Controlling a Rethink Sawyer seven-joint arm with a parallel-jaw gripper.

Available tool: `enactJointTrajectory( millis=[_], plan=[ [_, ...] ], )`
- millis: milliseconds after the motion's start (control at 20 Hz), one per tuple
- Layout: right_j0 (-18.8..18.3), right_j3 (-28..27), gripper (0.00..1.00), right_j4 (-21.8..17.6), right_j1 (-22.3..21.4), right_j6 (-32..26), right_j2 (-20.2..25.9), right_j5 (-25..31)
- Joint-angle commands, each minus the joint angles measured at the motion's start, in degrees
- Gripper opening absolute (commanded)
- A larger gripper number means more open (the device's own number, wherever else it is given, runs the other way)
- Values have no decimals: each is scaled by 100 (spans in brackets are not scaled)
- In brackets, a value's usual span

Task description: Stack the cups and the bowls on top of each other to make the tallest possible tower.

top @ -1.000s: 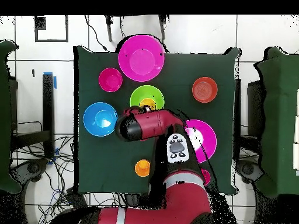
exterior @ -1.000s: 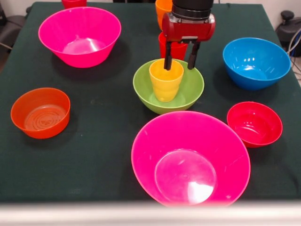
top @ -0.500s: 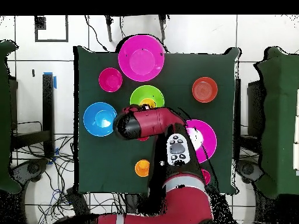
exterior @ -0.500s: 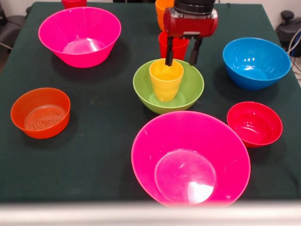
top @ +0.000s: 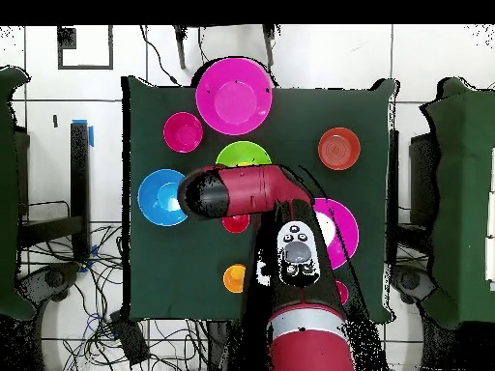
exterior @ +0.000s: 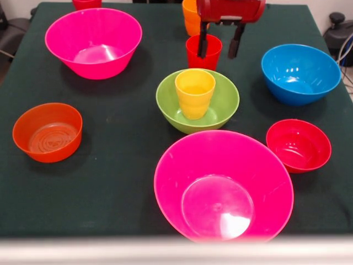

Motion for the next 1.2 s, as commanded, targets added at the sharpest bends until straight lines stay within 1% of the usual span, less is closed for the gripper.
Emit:
enactJointTrajectory(
  millis=[50, 100, 250, 400, 600, 950, 1050, 1200],
  plan=[
    [44, -676, 100, 65, 159, -110, 732, 386],
    [44, -857, 100, 15, 276, -173, 769, 322],
    [71, -1310, 100, 28, 544, -154, 794, 403],
    [78, -1595, 100, 39, 708, -171, 807, 559],
    [85, -1982, 100, -35, 958, -347, 876, 715],
    [165, -2402, 100, -60, 1179, -394, 880, 905],
    [175, -2488, 100, -58, 1264, -385, 885, 875],
    [236, -2527, 100, -37, 1381, -216, 828, 789]
  ],
)
